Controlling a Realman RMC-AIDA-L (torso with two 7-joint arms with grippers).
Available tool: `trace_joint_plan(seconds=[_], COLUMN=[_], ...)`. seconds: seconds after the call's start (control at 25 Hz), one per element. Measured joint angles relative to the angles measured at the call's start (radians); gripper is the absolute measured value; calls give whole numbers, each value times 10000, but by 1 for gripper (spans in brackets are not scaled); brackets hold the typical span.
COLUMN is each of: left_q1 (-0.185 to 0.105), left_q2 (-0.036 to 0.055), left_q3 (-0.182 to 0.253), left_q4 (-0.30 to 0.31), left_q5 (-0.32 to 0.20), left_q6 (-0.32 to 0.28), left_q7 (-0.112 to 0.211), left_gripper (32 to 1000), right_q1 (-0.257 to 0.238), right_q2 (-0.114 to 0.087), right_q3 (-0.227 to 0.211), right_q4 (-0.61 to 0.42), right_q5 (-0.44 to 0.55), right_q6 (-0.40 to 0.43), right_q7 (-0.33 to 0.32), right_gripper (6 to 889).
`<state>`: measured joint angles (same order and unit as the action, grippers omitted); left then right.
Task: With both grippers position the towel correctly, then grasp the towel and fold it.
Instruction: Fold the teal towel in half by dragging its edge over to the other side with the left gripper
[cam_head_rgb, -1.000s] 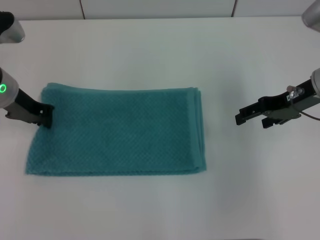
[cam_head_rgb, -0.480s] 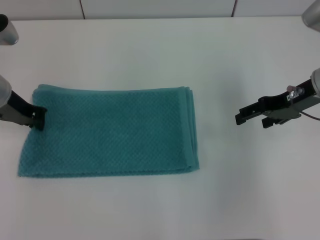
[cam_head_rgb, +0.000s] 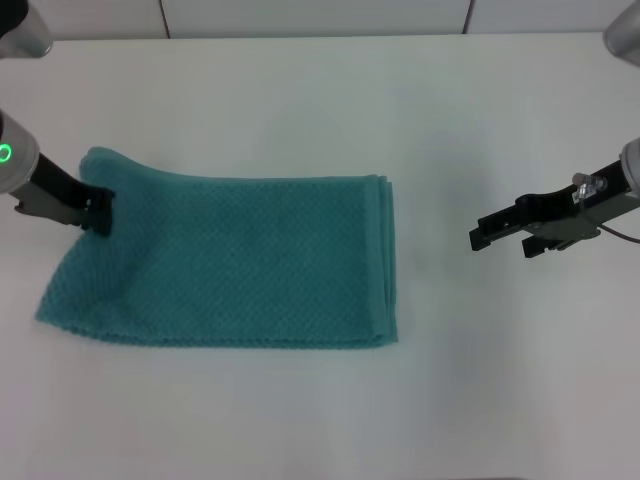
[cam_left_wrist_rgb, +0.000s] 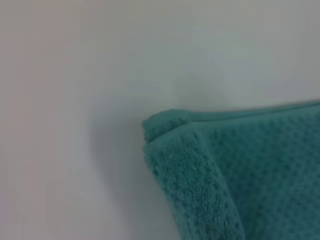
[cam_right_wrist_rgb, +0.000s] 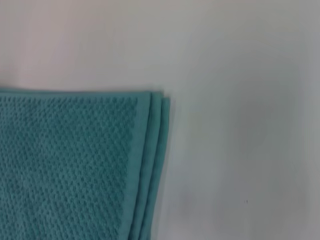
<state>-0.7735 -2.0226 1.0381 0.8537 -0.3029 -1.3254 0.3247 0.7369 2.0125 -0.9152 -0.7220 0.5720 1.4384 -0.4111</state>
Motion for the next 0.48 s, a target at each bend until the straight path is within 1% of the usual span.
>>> trace_joint_plan(seconds=[0.08, 0.12, 0.16, 0.32, 0.48], left_q1=[28, 42, 45, -5, -169], left_q2=[-145, -195, -224, -247, -298], left_q3=[-45, -44, -24, -3, 334], left_q4=[560, 779, 914, 935, 941], left_q5=[-57, -122, -292, -1157, -1764], left_q6=[-429, -614, -800, -1224, -1454], left_q7=[12, 9, -16, -139, -262], left_gripper=[87, 87, 87, 87, 87], right_q1=[27, 31, 35, 40, 40], right_q2=[-11, -20, -23, -36, -45], right_q3=[70, 101, 127, 157, 163], right_q4=[71, 86, 95, 188, 195], right_q5=[1, 1, 1, 1, 1], right_q6=[0, 0, -10, -99, -111], right_q7=[-38, -46, -52, -60, -62], right_gripper=[881, 881, 881, 881, 881])
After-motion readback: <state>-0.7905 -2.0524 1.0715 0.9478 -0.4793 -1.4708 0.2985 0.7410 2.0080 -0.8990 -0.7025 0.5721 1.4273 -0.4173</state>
